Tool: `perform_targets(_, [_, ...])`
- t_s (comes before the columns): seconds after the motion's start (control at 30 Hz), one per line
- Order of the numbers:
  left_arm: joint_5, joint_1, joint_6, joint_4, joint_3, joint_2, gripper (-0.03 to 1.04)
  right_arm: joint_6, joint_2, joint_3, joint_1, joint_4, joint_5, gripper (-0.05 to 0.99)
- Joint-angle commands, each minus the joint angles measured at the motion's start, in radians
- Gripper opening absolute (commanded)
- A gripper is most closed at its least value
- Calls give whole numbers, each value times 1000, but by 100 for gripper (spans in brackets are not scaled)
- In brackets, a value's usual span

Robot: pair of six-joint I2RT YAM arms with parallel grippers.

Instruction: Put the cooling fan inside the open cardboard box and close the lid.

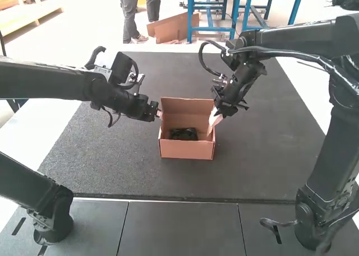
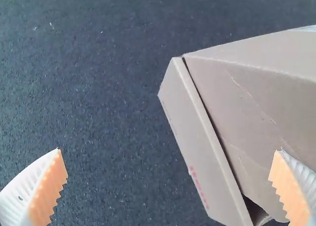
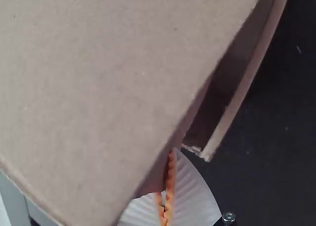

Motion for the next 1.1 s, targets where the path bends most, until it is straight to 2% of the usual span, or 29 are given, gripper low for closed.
perform_targets(0.0, [18,-6,24,-22,-7,-51,97,-39,-51,-11,20,-11,48,-1])
perform_targets(0.07, [10,-6,29,-51,-9,-70,97,-39,-51,-8,20,-11,63,-1])
perform_targets(0.1, [-5,-4,31,-64,-9,-77,97,-39,-51,-5,20,-9,69,6])
perform_targets(0.2, [-73,11,52,-84,-9,-96,97,-39,-64,30,18,-8,75,55])
perform_targets(0.23, [-93,19,54,-85,-9,-102,97,-39,-70,44,15,-8,72,69])
perform_targets(0.27, [-108,30,54,-85,-7,-107,97,-37,-73,56,12,-9,68,81])
perform_targets(0.33, [-143,50,54,-73,2,-110,97,-36,-80,81,7,-16,49,90])
perform_targets(0.47, [-232,82,52,-38,40,-105,97,-39,-133,110,-23,-48,3,91])
perform_targets(0.57, [-286,85,54,4,77,-99,97,-43,-212,85,-42,-40,6,91])
perform_targets(0.67, [-306,83,54,36,123,-81,97,-45,-327,18,-62,37,32,91])
perform_targets(0.73, [-315,76,54,53,157,-64,97,-43,-424,-53,-63,139,112,91])
perform_targets(0.87, [-315,25,52,58,231,-5,97,0,-634,-246,-69,458,302,91])
perform_targets(0.93, [-315,-2,52,54,260,22,97,-8,-717,-318,-69,537,382,90])
perform_targets(1.0, [-313,-22,54,51,281,44,97,-13,-763,-375,-82,581,431,90])
perform_targets(1.07, [-310,-39,54,50,293,62,97,-13,-800,-410,-118,620,445,90])
